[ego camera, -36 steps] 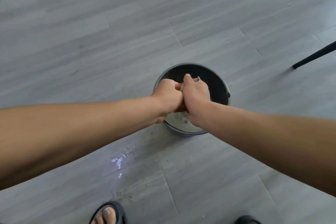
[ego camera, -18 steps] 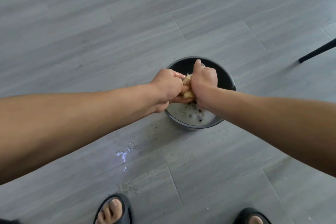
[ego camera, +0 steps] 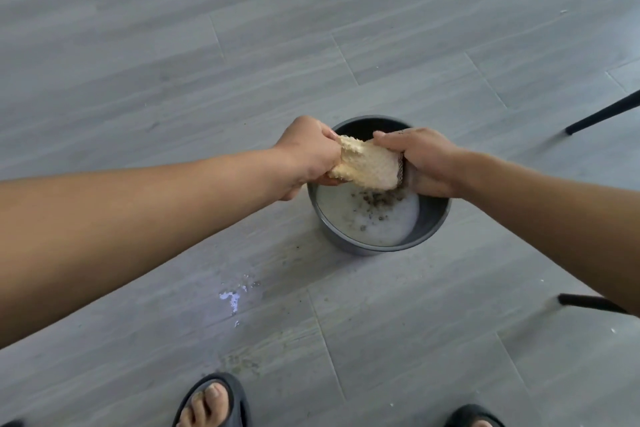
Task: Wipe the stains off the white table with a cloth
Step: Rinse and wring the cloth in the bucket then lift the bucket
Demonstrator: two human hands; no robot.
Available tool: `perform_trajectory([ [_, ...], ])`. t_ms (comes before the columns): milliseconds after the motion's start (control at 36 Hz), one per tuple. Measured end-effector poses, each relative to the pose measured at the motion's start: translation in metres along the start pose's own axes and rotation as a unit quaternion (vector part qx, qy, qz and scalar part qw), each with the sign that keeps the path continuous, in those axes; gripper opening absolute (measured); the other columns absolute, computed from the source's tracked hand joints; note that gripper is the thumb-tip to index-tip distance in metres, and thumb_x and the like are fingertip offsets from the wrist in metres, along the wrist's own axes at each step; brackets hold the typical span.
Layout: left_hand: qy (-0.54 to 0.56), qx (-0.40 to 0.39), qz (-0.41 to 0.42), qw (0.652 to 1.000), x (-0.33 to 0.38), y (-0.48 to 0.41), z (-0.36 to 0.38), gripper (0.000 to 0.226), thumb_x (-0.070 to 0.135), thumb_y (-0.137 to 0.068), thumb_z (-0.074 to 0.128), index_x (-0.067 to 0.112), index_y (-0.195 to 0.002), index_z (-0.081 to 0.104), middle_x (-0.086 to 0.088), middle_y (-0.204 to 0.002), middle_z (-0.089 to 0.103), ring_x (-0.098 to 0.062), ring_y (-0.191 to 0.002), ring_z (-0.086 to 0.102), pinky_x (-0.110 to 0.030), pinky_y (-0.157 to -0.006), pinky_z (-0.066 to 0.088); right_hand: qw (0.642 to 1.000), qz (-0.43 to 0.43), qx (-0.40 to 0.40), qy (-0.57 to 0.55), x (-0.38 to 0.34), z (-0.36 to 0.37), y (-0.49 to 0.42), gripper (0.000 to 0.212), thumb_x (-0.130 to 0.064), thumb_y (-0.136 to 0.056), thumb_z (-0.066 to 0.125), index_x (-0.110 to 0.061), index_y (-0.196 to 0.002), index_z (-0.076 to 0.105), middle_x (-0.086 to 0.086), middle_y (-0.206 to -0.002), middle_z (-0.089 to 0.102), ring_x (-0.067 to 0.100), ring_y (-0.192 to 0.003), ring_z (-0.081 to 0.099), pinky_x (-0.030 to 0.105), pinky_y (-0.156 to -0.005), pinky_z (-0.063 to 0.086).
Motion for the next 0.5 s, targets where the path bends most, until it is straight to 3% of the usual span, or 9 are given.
perform_trajectory([
  [56, -0.026, -0.010, 0.000, 1.000, 0.002, -0.003, -0.001, 0.024, -0.013, -0.084, 0.060, 0.009, -0.089, 0.069, -0.016, -0.093, 0.069, -0.026, -0.080, 0.070, -0.033, -0.062, 0.063, 0.994, 0.028, -0.104, -0.006, 0.005, 0.013, 0.013, 0.033, -0.026, -0.097, 0.058, -0.002, -0.117, 0.070, 0.018, -0.122, 0.069, 0.027, -0.106, 0.066, 0.043, -0.104, 0.050],
  [83, -0.031, -0.017, -0.002, 0.999, 0.001, -0.003, 0.001, 0.024, -0.012, -0.083, 0.063, 0.010, -0.092, 0.069, -0.015, -0.093, 0.069, -0.024, -0.077, 0.069, -0.030, -0.059, 0.060, 0.989, 0.038, -0.145, 0.004, 0.007, 0.020, 0.018, 0.032, -0.024, -0.095, 0.057, -0.003, -0.115, 0.070, 0.015, -0.113, 0.071, 0.025, -0.100, 0.068, 0.039, -0.095, 0.055],
  [139, -0.020, -0.026, -0.006, 0.999, 0.001, -0.005, 0.009, 0.024, -0.009, -0.084, 0.066, 0.013, -0.094, 0.067, -0.014, -0.095, 0.070, -0.020, -0.076, 0.068, -0.025, -0.056, 0.055, 0.982, 0.041, -0.185, 0.018, 0.007, 0.030, 0.027, 0.030, -0.014, -0.094, 0.055, -0.001, -0.119, 0.066, 0.014, -0.104, 0.070, 0.023, -0.090, 0.069, 0.035, -0.076, 0.059],
  [167, -0.003, -0.023, -0.010, 1.000, 0.001, -0.006, 0.013, 0.022, -0.006, -0.083, 0.068, 0.013, -0.094, 0.066, -0.014, -0.097, 0.071, -0.020, -0.077, 0.068, -0.025, -0.057, 0.055, 0.982, 0.037, -0.187, 0.012, 0.006, 0.033, 0.029, 0.031, -0.008, -0.094, 0.055, -0.001, -0.123, 0.063, 0.015, -0.105, 0.069, 0.024, -0.091, 0.069, 0.036, -0.075, 0.059],
  [222, 0.041, -0.019, -0.018, 0.999, 0.002, -0.003, 0.021, 0.023, 0.008, -0.075, 0.076, 0.013, -0.096, 0.068, -0.015, -0.101, 0.072, -0.023, -0.081, 0.069, -0.033, -0.066, 0.059, 0.981, 0.031, -0.186, -0.037, 0.003, 0.038, 0.030, 0.036, -0.002, -0.092, 0.054, -0.004, -0.127, 0.061, 0.016, -0.113, 0.068, 0.026, -0.098, 0.069, 0.040, -0.083, 0.058],
  [333, 0.079, -0.041, -0.032, 0.995, 0.000, 0.000, 0.031, 0.068, 0.033, -0.046, 0.083, 0.011, -0.110, 0.074, -0.013, -0.105, 0.077, -0.030, -0.100, 0.074, -0.049, -0.098, 0.057, 0.975, 0.056, -0.153, -0.152, 0.006, 0.036, 0.027, 0.044, 0.001, -0.090, 0.054, -0.003, -0.134, 0.057, 0.017, -0.125, 0.064, 0.029, -0.116, 0.063, 0.044, -0.103, 0.050],
  [389, 0.078, -0.064, -0.051, 0.994, -0.006, 0.003, 0.032, 0.068, 0.035, -0.052, 0.086, 0.011, -0.114, 0.074, -0.015, -0.108, 0.077, -0.029, -0.102, 0.073, -0.048, -0.098, 0.057, 0.972, 0.064, -0.125, -0.186, 0.010, 0.033, 0.026, 0.044, 0.003, -0.088, 0.054, -0.002, -0.131, 0.058, 0.016, -0.122, 0.065, 0.026, -0.114, 0.064, 0.041, -0.107, 0.047],
  [500, 0.093, -0.118, -0.078, 0.986, -0.018, 0.007, 0.039, 0.020, 0.003, -0.092, 0.069, 0.007, -0.112, 0.067, -0.017, -0.109, 0.074, -0.025, -0.093, 0.070, -0.037, -0.076, 0.061, 0.966, 0.061, -0.084, -0.236, 0.008, 0.026, 0.024, 0.032, -0.013, -0.093, 0.048, 0.001, -0.118, 0.062, 0.016, -0.111, 0.070, 0.027, -0.099, 0.070, 0.039, -0.099, 0.054],
])
Point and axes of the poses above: each hand's wrist, its own y-axis away from the middle knuckle, its own z-axis out of the palm, x = y × z, the point moved 9 cm from there along -y, towards the middle knuckle
